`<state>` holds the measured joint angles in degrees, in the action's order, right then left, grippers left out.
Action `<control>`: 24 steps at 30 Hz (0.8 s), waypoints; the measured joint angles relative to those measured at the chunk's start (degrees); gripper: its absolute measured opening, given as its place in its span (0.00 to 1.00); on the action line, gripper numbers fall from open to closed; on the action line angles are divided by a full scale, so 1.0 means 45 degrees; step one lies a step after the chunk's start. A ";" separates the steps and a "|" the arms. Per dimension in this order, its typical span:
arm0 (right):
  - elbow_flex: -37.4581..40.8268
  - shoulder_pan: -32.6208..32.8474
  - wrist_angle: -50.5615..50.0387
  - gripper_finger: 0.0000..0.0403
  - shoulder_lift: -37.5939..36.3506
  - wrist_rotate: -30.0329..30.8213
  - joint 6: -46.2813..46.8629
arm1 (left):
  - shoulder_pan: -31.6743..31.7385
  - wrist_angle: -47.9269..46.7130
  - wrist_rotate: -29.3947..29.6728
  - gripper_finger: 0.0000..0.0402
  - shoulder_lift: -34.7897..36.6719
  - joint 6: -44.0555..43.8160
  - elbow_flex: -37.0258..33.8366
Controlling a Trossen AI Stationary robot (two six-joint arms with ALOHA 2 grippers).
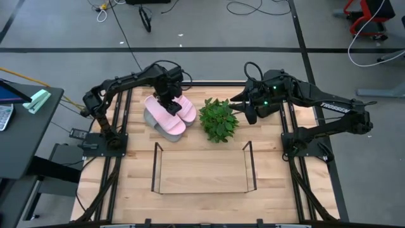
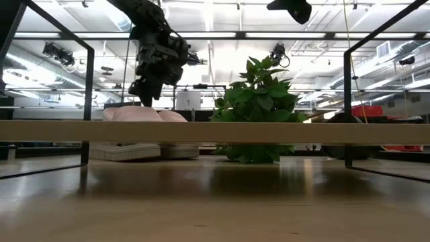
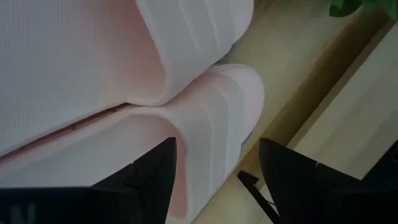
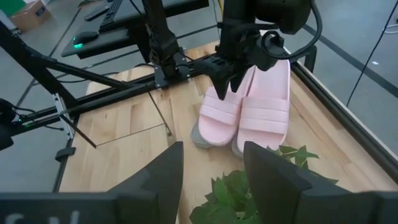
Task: Pick and place slides into the shelf
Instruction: Put the left pink slipper on the shelf
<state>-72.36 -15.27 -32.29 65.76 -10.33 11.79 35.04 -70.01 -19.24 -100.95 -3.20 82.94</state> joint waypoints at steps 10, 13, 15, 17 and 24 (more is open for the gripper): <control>0.0000 0.0000 -0.0005 0.43 0.0000 0.0113 0.0000 | -0.0007 0.0044 0.0046 0.56 0.0000 0.0000 0.0000; 0.0000 0.0000 -0.0042 0.43 0.0000 0.0108 0.0001 | -0.0007 0.0051 0.0277 0.55 0.0000 -0.0008 0.0000; 0.0000 0.0000 -0.0141 0.43 0.0000 0.0113 0.0005 | -0.0007 0.0062 0.0462 0.55 0.0000 -0.0110 0.0000; 0.0000 0.0000 -0.0194 0.43 0.0000 0.0108 0.0005 | -0.0002 0.0094 0.0573 0.55 0.0000 -0.0131 0.0000; 0.0000 0.0000 -0.0277 0.43 0.0000 0.0108 0.0010 | -0.0002 0.0085 0.0823 0.55 0.0001 -0.0144 0.0000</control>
<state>-72.36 -15.27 -33.54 65.76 -9.85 11.84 35.03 -69.63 -15.54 -100.94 -3.85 82.94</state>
